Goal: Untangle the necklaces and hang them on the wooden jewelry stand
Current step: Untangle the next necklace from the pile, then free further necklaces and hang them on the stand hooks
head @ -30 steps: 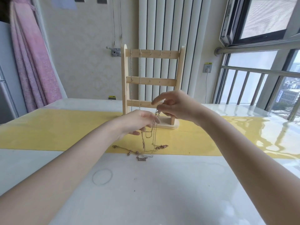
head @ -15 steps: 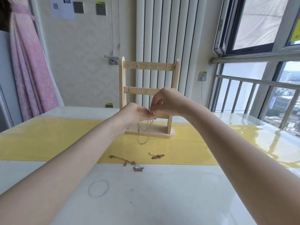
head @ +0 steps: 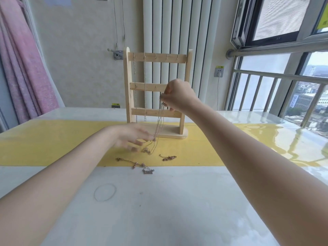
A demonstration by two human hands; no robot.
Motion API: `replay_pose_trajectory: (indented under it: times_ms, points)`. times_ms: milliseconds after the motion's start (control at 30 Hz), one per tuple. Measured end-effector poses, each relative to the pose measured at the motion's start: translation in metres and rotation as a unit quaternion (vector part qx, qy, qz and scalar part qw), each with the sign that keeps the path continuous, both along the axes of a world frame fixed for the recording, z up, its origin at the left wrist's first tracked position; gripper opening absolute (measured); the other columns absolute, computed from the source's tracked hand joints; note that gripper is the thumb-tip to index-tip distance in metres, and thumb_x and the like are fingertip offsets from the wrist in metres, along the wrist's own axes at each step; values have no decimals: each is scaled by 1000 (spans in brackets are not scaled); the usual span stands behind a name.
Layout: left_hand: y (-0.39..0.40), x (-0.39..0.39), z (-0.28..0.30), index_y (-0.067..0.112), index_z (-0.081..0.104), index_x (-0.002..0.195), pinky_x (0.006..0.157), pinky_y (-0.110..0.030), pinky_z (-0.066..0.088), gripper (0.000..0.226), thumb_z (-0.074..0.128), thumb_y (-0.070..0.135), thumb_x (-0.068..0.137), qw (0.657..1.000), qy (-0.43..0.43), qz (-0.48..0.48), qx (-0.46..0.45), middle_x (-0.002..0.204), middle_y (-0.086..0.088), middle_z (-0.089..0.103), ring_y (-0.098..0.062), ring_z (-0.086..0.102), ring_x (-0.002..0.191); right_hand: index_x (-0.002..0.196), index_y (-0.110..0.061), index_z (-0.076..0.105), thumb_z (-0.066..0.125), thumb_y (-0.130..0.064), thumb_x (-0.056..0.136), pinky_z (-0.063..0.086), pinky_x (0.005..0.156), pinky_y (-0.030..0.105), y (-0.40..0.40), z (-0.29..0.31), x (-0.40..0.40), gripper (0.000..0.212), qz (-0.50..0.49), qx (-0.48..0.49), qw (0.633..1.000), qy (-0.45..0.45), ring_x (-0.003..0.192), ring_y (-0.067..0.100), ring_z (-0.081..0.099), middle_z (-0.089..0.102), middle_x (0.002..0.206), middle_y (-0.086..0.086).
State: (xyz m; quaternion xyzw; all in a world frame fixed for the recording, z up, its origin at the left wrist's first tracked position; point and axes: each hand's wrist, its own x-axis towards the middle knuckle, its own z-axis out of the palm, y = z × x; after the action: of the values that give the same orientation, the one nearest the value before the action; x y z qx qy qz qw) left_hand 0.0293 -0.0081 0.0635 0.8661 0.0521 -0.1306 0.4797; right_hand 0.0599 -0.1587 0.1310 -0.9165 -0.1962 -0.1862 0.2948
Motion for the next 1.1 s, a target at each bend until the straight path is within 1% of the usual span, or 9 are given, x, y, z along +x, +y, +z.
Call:
replay_pose_trajectory:
  times_ms: [100,200,300,433,633,800,967,1033,1100]
  points:
    - [12,-3,-7,10,67,105,71,-30,55,23,64,25,88,999,39,35,-7,113,-9,56,-21,53,89,79,4,62,57,-12,84,58,65,35,-2,0,-2,18,15,48,999,19,61,24,60,71,86,21]
    - [9,1,2,14,65,109,76,-29,50,22,62,25,90,999,-24,40,15,121,-4,56,-21,52,105,68,-6,63,62,-6,84,45,44,18,-4,0,-3,16,53,52,995,63,50,12,54,67,70,11]
    - [-7,4,20,18,65,107,85,-28,41,18,61,24,91,991,-123,21,-52,120,1,60,-13,54,104,81,-4,69,65,-2,81,45,47,18,-2,-7,-5,4,61,-12,995,74,50,12,50,58,62,4]
    - [-24,1,30,21,67,89,92,-34,35,8,59,19,91,984,-147,-6,-103,94,4,71,-6,64,85,83,-7,71,64,-8,83,33,35,11,-1,-13,-2,7,70,16,995,73,29,3,41,57,57,3]
    - [-19,2,28,19,68,85,89,-29,38,15,57,27,92,976,-131,-6,-171,79,6,73,-3,68,75,90,-4,73,68,-10,83,42,50,17,-2,-17,7,11,59,135,987,59,68,16,59,65,77,5]
    - [-12,2,21,16,69,89,83,-26,44,14,60,27,89,976,-110,-17,-185,82,2,74,-7,70,79,84,-3,70,65,-6,84,37,39,14,0,-32,10,6,52,200,977,56,56,13,58,64,69,6]
    - [-14,-1,10,10,69,94,84,-22,52,13,60,18,89,972,-79,-63,-211,89,-4,74,-14,71,85,82,-7,67,62,-4,85,53,63,33,3,-39,25,7,-10,171,985,27,71,23,60,70,85,15]
    - [-15,-2,12,10,69,93,78,-21,53,13,59,17,89,963,-86,-56,-250,80,0,73,-11,70,75,91,-4,69,59,-5,88,52,74,35,4,-46,28,10,-34,117,993,6,85,26,61,69,95,15]
    - [-13,-3,20,9,68,91,67,-17,55,12,59,17,89,952,-99,-26,-288,69,3,71,-5,66,60,93,-4,68,56,-5,89,47,70,31,4,-56,29,12,-51,72,996,-1,90,29,61,68,96,14]
